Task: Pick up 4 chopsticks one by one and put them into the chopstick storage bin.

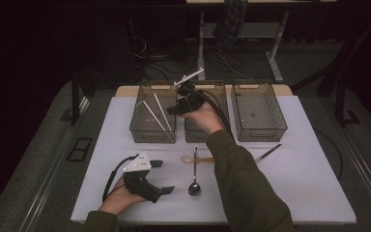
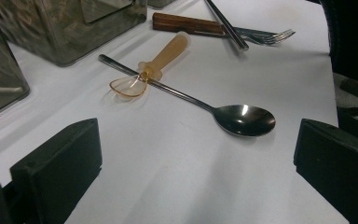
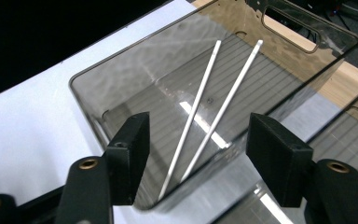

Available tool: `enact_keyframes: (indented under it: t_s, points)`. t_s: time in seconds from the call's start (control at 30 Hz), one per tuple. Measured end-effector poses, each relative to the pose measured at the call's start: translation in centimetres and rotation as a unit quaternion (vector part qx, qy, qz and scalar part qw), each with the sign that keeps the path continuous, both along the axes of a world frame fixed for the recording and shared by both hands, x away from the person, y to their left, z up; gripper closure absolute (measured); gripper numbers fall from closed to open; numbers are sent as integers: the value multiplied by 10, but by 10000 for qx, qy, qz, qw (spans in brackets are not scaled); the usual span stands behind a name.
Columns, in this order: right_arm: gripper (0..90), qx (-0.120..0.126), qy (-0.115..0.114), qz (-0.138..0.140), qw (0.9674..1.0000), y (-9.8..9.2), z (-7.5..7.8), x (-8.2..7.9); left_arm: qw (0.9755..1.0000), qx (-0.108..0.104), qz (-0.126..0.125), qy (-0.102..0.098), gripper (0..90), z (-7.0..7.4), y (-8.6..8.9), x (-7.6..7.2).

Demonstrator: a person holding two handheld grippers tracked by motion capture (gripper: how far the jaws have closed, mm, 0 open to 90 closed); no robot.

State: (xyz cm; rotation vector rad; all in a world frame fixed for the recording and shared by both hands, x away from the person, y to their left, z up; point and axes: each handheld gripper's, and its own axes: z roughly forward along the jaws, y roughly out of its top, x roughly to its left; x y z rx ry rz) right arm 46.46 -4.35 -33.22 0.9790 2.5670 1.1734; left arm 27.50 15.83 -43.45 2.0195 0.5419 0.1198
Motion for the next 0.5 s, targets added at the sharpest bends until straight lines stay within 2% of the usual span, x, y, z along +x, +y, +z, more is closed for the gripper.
enact_keyframes:
  t_s: [0.17,0.33,0.5]
  points:
    - [370,7,-65,104,9999,-16,3,-12,10000,45,-2,-15,0,0,0,0]
    - [369,131,-87,246,9996,-36,4,-25,10000,49,4,-6,0,0,0,0]
    - [369,64,-163,274,9995,-58,6,-37,10000,68,18,-13,0,0,0,0]
